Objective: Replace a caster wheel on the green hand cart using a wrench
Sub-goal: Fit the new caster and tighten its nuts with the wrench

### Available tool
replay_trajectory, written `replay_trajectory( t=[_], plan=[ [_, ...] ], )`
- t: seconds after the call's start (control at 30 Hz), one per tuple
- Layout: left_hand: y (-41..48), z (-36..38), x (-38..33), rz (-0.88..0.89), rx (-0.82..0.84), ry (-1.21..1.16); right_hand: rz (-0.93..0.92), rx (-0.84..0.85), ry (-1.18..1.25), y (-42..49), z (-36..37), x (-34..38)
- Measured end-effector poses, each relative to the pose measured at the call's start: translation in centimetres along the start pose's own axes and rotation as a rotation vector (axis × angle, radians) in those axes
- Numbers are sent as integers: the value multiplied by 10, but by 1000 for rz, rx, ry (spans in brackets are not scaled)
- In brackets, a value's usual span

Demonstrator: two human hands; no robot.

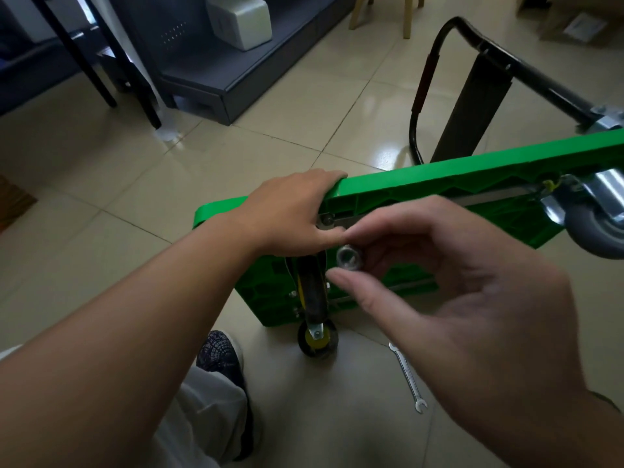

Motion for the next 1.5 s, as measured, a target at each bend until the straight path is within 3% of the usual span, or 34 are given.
replay_trajectory(
  t=[0.2, 0.3, 0.43, 0.53, 0.63, 0.8, 1.07, 1.5],
  plan=[
    [-4, -3, 9, -33, -33, -8, 757, -157, 741, -28, 24, -39],
    [-4, -7, 21, -58, -89, 2, 933, -265, 717, -54, 35, -76],
    [-4, -6, 44, -183, -68, 48, 1038, -325, 507, -91, 48, -132],
    [-4, -2, 49, -239, -110, 144, 997, -371, 367, -96, 58, -164],
    [-4, -4, 46, -265, -212, 195, 865, -412, 343, -81, 70, -176],
    [1, -2, 44, -244, -249, 233, 676, -494, 260, -69, 85, -178],
    [3, 4, 33, -208, -279, 221, 457, -415, -35, -83, 80, -190],
    [8, 3, 29, -110, -238, 225, 300, -397, -181, -78, 76, -194]
  ],
)
Point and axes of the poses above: each hand's wrist, its own y-axis towards the middle knuckle, its own z-axis out of the palm, x = y × z, the point moved 6 cm from there along y, towards the middle knuckle, and after that the axes turned 12 degrees about -z, right-handed, at the moved point
